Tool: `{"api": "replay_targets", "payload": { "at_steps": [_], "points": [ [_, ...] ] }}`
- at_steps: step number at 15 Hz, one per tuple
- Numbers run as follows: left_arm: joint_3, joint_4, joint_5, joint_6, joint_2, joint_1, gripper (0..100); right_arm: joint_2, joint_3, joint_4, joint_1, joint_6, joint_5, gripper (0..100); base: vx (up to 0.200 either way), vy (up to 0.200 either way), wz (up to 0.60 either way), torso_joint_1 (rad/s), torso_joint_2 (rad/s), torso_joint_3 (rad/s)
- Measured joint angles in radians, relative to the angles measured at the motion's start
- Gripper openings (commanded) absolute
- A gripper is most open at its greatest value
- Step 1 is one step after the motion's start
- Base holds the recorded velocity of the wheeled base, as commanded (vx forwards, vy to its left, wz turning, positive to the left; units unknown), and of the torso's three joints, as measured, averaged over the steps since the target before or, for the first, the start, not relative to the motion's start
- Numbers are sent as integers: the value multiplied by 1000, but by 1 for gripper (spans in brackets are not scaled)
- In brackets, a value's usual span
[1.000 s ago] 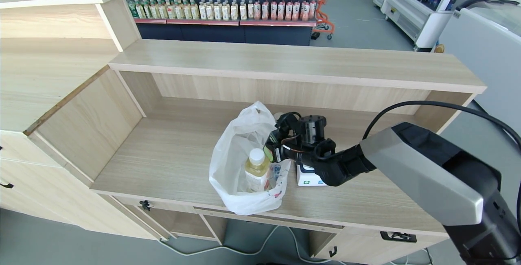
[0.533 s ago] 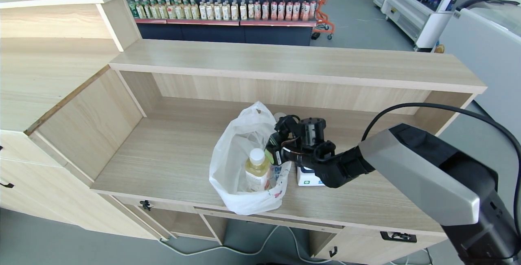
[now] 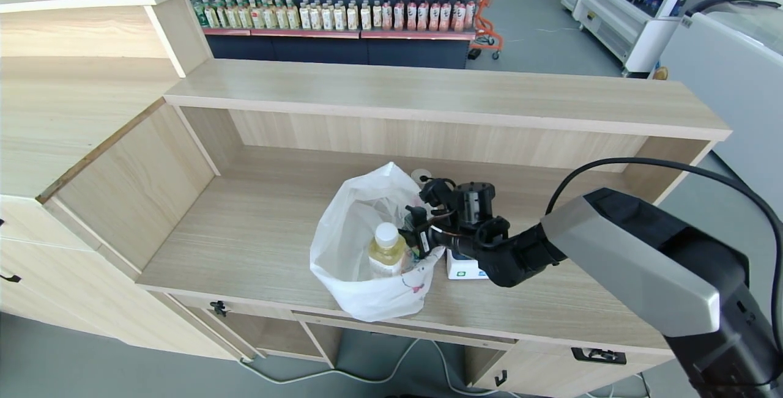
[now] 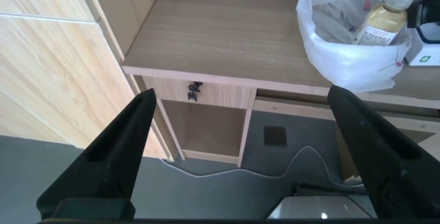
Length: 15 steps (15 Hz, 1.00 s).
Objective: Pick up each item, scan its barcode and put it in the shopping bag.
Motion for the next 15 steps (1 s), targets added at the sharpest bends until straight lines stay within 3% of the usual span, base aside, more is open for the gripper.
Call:
{"api": "replay_targets", "payload": {
  "at_steps": [6, 10, 12, 15],
  "points": [
    [0, 0, 0, -2, 0, 0, 100, -130, 20, -16, -5, 68, 3, 100, 0, 0, 0, 0, 0, 0],
    [0, 0, 0, -5, 0, 0, 100, -340, 139, 0, -27, 124, 0, 100, 0, 0, 0, 0, 0, 0],
    [0, 0, 0, -6, 0, 0, 100, -475, 215, 57, -75, 125, -36, 100, 0, 0, 0, 0, 0, 0],
    [0, 0, 0, -6, 0, 0, 100, -726, 332, 283, -183, 126, -161, 100, 0, 0, 0, 0, 0, 0]
  ]
}}
